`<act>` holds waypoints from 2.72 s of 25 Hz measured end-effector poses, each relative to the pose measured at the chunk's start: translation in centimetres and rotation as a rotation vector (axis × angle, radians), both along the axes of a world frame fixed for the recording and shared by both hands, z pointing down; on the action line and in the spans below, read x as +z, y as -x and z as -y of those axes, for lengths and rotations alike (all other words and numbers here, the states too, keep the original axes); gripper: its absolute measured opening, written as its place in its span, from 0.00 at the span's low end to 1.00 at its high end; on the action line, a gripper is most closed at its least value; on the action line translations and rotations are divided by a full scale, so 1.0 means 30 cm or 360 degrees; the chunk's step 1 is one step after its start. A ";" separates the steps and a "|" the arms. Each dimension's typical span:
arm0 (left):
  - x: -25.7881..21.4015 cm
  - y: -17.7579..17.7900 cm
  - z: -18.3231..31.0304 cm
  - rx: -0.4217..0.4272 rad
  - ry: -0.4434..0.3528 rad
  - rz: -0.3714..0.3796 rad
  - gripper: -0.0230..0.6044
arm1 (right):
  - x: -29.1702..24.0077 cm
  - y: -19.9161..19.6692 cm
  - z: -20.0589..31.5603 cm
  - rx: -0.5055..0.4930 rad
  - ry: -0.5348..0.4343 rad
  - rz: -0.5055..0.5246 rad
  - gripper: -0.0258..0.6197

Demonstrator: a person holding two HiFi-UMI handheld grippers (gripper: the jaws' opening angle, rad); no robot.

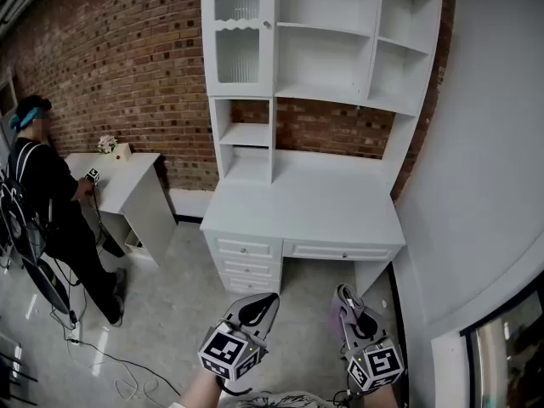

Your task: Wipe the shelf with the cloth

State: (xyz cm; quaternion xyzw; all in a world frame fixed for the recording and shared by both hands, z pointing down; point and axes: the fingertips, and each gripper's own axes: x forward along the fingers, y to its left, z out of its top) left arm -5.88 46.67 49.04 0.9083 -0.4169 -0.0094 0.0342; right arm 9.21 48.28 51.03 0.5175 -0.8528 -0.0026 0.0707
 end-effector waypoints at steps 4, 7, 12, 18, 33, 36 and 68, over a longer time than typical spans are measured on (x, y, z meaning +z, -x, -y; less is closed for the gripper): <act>0.019 0.066 0.014 0.0002 0.0015 0.0009 0.06 | 0.021 0.055 0.026 0.0035 0.0031 0.0013 0.16; 0.037 0.126 0.030 0.0012 0.0025 0.0024 0.06 | 0.045 0.106 0.053 0.0069 0.0040 0.0002 0.16; 0.073 0.212 0.084 -0.0010 0.0051 0.0015 0.06 | 0.094 0.186 0.109 0.0067 0.0074 -0.0017 0.16; 0.104 0.213 0.213 -0.0048 0.0049 0.0034 0.06 | 0.123 0.180 0.273 0.0041 0.0070 -0.0033 0.16; 0.041 -0.021 1.096 -0.0258 0.0011 0.0043 0.06 | 0.054 -0.051 1.198 -0.0177 0.0008 -0.0053 0.16; 0.000 -0.091 1.283 -0.0282 0.0017 0.0013 0.06 | 0.020 -0.136 1.391 -0.0181 -0.0002 -0.0047 0.16; -0.584 0.123 2.404 -0.0345 -0.0445 0.0101 0.06 | -0.982 0.263 2.676 -0.0186 -0.0657 -0.0165 0.16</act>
